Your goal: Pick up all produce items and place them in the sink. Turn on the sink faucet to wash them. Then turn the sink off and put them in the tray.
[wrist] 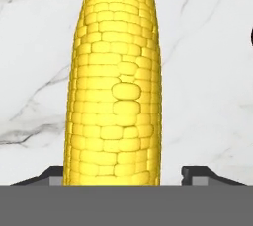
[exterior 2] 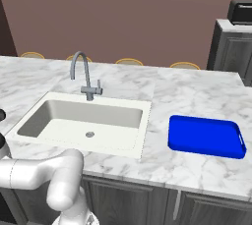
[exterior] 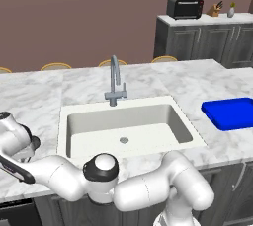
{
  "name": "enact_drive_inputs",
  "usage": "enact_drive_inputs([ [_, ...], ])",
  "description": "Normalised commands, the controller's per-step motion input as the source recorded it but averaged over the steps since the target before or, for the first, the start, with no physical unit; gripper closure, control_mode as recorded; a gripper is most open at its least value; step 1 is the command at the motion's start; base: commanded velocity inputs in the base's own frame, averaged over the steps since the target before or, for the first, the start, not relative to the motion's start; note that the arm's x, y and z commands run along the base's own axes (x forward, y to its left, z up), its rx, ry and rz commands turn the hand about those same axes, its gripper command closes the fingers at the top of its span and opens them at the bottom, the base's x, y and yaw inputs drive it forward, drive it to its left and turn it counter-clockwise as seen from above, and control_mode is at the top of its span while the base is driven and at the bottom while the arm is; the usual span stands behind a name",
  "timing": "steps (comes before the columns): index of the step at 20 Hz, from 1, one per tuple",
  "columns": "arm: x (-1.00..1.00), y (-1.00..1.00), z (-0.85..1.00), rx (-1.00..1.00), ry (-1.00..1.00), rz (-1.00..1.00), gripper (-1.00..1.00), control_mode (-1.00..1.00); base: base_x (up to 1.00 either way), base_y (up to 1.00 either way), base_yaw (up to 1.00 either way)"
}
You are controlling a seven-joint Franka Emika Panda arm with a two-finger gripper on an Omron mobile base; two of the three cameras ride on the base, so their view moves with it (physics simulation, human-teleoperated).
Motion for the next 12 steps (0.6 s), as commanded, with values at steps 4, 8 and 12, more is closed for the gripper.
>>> enact_drive_inputs([
  [4, 0.00, -0.03, 0.00, 0.02, 0.00, 0.00, 1.00, -1.00, 0.00, 0.00, 0.00],
  [8, -0.01, -0.10, 0.25, 0.05, 0.00, -0.04, 1.00, -1.00, 0.00, 0.00, 0.00],
  [12, -0.10, -0.13, 0.65, 0.05, -0.08, -0.13, 1.00, -1.00, 0.00, 0.00, 0.00],
])
